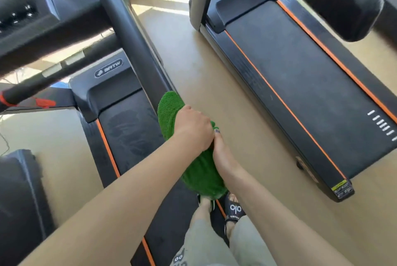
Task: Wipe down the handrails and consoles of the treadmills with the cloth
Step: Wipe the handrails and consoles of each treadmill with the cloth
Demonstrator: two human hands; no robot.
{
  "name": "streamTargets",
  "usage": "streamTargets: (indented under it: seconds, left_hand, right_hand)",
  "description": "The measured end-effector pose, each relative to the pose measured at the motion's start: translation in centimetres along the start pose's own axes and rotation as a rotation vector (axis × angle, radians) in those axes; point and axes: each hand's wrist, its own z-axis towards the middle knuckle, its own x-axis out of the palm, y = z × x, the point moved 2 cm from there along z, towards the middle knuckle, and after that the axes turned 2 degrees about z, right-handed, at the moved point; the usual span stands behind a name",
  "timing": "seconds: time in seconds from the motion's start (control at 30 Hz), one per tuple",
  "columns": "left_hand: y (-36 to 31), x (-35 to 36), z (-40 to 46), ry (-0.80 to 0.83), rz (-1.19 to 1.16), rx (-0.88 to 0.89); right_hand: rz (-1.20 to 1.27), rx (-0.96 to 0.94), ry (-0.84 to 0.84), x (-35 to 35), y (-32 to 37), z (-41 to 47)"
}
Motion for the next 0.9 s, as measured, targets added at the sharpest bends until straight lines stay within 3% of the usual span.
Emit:
streamTargets:
  seconds: [0.2, 0.37, 0.53, 0.67, 0.8, 0.9]
  left_hand:
    - [1.8, -0.1, 1.6, 0.073, 0.097, -0.019]
    - [-1.2, 0.9, -0.7, 0.055, 0.191, 0.093]
    - [-3.1, 1.6, -2.2, 0.015, 0.125, 0.188]
    - [-1.1, 0.8, 0.2, 0.047, 0.057, 0.114]
    - [0.2, -0.7, 2.1, 0.07, 0.087, 0.02]
    - [0.0, -2.2, 1.8, -0.004, -0.038, -0.03]
  right_hand:
    - [-0.088, -0.022, 0.025, 0.9, 2.6, 2.4]
    - [-0.108, 0.077, -0.005, -0.8, -2.0, 0.3]
    - [0.018, 0.111, -0.093, -2.0, -5.0, -2.4]
    - [0.037, 0.192, -0.118, -1.5, -3.3, -1.5]
    - [0.071, 0.054, -0.177, -1.1, 0.3, 0.4]
    - [0.271, 0.017, -0.158, -1.2, 3.4, -0.7]
